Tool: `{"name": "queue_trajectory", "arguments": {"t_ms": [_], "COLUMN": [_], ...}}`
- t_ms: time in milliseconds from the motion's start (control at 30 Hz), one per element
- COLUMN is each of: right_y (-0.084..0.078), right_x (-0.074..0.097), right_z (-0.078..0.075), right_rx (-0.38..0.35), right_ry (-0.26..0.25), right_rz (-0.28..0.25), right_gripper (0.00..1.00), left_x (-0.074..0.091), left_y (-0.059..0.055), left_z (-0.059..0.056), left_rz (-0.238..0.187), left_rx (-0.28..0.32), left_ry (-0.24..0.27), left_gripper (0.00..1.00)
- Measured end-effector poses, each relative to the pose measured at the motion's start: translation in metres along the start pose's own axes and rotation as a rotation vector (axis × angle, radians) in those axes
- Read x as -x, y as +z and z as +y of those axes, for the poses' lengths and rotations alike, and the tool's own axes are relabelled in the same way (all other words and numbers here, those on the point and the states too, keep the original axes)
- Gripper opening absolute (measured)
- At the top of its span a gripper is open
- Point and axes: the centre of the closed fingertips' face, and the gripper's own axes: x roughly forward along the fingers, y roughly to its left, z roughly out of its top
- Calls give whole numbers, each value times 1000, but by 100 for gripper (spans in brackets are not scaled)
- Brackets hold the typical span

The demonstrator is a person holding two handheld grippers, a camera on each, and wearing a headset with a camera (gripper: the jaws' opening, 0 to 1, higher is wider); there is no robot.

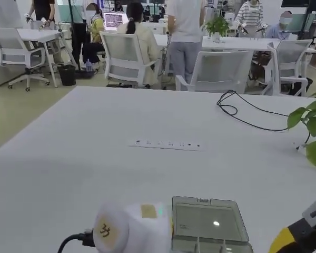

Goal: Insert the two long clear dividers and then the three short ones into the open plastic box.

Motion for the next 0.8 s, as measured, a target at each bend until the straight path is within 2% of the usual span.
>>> {"name": "queue_trajectory", "arguments": {"t_ms": [267,433,800], "right_y": [6,6,3], "right_x": [-9,-12,-14], "right_z": [13,20,17], "right_rx": [-21,-13,8], "right_ry": [76,105,103], "right_rz": [-24,-18,-21], "right_gripper": [11,6,3], "left_x": [2,1,1], "left_y": [7,6,2], "left_z": [-11,-15,-14], "left_rz": [-26,-19,-11], "left_rx": [-57,-70,-86], "left_ry": [-50,-66,-56], "left_gripper": [0,0,0]}}
